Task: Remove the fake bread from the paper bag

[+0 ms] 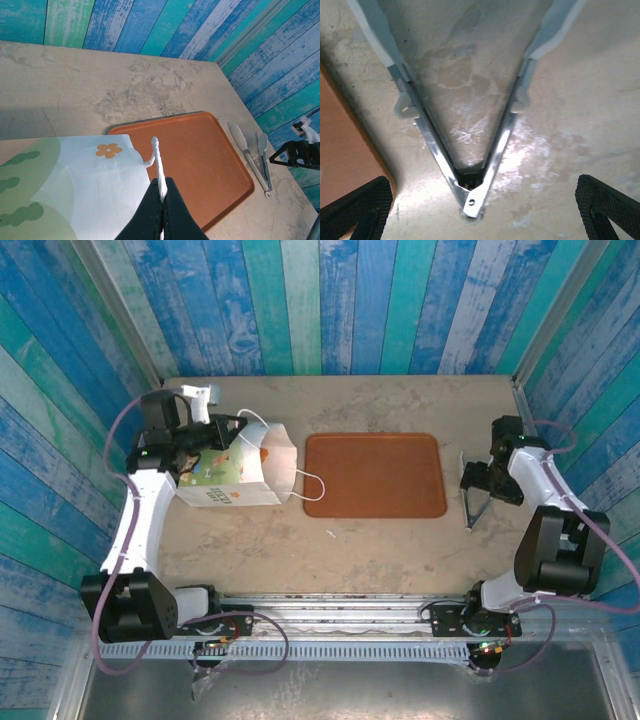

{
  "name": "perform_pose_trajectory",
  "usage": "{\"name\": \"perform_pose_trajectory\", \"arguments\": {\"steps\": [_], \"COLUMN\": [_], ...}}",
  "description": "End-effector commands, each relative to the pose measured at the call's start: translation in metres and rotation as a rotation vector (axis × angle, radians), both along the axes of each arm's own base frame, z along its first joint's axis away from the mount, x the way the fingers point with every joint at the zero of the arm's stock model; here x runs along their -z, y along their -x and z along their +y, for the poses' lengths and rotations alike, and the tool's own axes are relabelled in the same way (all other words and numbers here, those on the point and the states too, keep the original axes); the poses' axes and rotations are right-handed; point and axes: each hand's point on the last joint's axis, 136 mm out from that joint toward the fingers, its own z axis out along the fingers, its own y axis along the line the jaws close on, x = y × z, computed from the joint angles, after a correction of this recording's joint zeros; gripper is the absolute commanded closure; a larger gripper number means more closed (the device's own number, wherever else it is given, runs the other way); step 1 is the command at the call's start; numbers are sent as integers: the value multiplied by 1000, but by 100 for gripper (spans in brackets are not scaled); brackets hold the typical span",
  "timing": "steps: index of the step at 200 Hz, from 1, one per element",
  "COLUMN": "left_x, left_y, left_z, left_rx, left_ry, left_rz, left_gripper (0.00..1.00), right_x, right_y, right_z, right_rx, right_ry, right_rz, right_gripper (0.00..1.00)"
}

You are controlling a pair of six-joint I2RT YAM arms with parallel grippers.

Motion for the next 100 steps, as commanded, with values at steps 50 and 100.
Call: {"name": "perform_pose_trajectory", "arguments": {"steps": [50,100], "left_x": [-7,-4], "left_y": [0,-2], "left_z": [-1,-2], "left_rx": [-3,-1], "left_ry": [17,34], "left_rz": [-23,-5], "left_gripper": [100,100], "right_x": [1,23], "right_y": [15,-3], "right_z": [-18,16], "right_rx": [-50,-122], "right_ry": [16,-191], "right_rz": [149,171], "right_gripper": [0,0]}}
